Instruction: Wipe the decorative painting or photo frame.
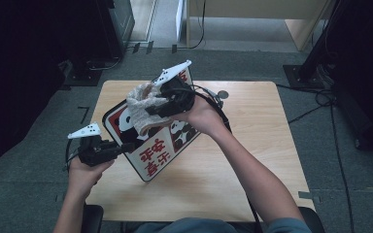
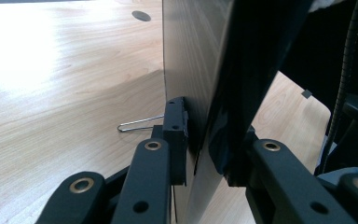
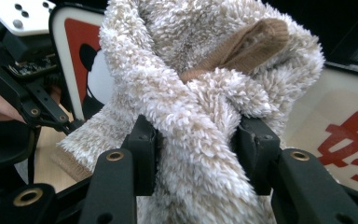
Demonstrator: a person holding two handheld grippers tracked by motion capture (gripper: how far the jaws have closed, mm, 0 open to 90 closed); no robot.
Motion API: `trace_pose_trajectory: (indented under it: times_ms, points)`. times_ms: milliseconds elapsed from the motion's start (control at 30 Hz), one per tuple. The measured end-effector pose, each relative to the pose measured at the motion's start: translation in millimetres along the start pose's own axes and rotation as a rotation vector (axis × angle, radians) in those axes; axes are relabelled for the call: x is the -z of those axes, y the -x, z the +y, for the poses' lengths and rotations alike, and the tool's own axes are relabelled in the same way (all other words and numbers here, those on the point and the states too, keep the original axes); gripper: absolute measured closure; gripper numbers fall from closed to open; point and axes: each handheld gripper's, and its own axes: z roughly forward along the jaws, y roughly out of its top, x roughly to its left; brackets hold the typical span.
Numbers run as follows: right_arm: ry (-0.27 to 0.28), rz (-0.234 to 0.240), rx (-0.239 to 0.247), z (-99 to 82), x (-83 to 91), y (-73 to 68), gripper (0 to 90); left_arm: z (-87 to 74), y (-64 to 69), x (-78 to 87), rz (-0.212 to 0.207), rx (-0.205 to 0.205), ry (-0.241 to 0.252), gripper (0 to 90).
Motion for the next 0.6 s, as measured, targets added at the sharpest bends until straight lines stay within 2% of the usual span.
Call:
trace_pose_trajectory:
  times_ms: [600]
  points:
    - [-0.028, 0.008, -0.006, -24.2, -12.9, -0.1, 56.2, -0.1, 0.2, 0.2, 0.001, -0.008, -0.002, 75.8]
